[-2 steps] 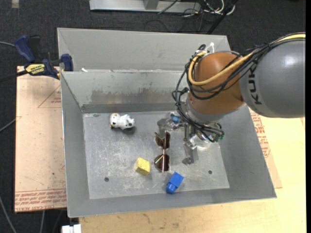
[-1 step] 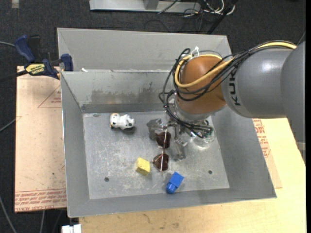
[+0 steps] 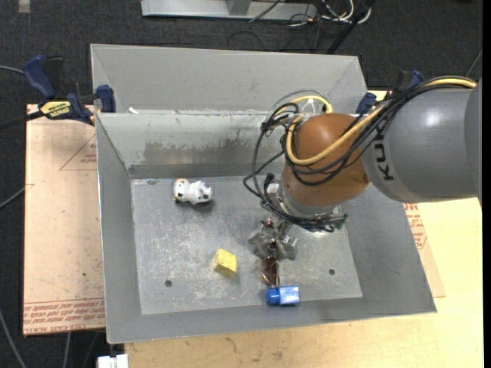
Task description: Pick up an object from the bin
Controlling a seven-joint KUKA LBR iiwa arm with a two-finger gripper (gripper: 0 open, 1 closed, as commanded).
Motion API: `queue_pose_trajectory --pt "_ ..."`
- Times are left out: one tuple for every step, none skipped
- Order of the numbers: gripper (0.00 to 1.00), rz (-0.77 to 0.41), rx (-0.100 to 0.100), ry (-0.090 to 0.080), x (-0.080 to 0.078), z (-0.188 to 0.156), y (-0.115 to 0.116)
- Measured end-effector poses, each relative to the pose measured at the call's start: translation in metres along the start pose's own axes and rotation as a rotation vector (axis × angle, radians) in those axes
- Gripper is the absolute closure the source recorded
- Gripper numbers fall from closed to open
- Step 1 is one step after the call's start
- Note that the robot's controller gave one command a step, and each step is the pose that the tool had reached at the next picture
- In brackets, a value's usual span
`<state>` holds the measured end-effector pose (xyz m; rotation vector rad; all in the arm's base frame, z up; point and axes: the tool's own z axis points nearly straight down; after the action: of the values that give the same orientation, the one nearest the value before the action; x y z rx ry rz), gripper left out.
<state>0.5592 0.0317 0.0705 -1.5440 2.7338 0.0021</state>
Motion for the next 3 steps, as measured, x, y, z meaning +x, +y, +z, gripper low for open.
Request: queue_pose_trajectory --pt "1.00 0.000 0.000 0.000 0.000 0.000 0.000" --pt "1.00 0.001 -0.002 0.001 0.000 -0.003 0.001" --pt "1.00 0.002 -0.001 0.001 0.000 -0.014 0.001"
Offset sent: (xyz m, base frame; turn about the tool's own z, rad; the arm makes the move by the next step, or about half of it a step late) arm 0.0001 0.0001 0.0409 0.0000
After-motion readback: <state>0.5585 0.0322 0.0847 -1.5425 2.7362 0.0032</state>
